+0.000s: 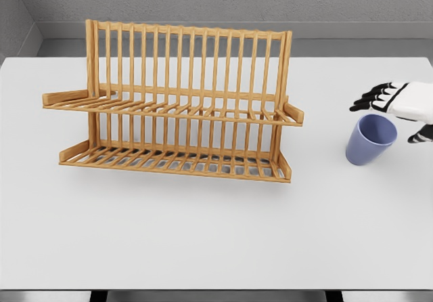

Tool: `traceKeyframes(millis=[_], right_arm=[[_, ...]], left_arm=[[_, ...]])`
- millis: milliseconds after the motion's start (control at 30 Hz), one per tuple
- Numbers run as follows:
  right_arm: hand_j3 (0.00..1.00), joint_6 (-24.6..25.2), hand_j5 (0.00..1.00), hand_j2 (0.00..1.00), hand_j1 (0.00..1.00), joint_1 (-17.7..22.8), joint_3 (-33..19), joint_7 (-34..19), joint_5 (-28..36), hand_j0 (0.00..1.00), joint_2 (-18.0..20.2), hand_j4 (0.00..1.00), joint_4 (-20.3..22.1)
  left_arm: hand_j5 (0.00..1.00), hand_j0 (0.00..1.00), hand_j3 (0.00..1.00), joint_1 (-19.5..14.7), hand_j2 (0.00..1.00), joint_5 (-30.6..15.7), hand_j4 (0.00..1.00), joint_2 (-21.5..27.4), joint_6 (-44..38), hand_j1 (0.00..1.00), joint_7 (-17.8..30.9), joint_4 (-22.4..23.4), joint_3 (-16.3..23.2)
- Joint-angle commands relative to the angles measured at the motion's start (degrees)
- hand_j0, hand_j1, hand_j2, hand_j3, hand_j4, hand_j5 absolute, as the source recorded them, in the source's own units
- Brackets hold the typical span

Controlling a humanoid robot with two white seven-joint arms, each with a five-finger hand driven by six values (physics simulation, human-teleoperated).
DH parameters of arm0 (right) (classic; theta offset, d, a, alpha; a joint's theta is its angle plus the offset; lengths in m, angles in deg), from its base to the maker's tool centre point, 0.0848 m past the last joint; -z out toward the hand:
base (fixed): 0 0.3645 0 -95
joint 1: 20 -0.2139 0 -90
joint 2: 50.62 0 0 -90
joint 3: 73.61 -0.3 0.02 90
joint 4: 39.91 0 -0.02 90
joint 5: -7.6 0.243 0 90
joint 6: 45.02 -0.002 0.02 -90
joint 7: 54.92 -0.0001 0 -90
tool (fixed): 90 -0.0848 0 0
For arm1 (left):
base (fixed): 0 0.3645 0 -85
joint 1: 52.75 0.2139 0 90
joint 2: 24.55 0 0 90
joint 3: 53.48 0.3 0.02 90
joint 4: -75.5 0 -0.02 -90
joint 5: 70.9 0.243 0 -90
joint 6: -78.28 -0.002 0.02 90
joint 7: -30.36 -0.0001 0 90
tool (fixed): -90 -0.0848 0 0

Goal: Right arm put cup on second shelf

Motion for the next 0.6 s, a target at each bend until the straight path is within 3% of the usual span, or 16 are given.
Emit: traceKeyframes(millis=[0, 333, 567], right_arm=[[1.00, 0.1, 1.00, 1.00, 1.00, -0.1, 2.2, -0.3, 0.3, 1.00, -1.0, 1.00, -1.9], [1.00, 0.1, 1.00, 1.00, 1.00, -5.2, 8.8, -0.3, -0.2, 1.00, -3.9, 1.00, -7.1], [1.00, 0.1, 1.00, 1.00, 1.00, -5.7, 9.9, -0.3, -0.2, 1.00, -3.9, 1.00, -7.0]], left_arm=[[1.00, 1.00, 1.00, 0.0, 1.00, 0.0, 1.00, 0.0, 0.0, 1.00, 0.0, 0.0, 0.0], [1.00, 1.00, 1.00, 0.0, 1.00, 0.0, 1.00, 0.0, 0.0, 1.00, 0.0, 0.0, 0.0], [1.00, 1.00, 1.00, 0.0, 1.00, 0.0, 1.00, 0.0, 0.0, 1.00, 0.0, 0.0, 0.0]])
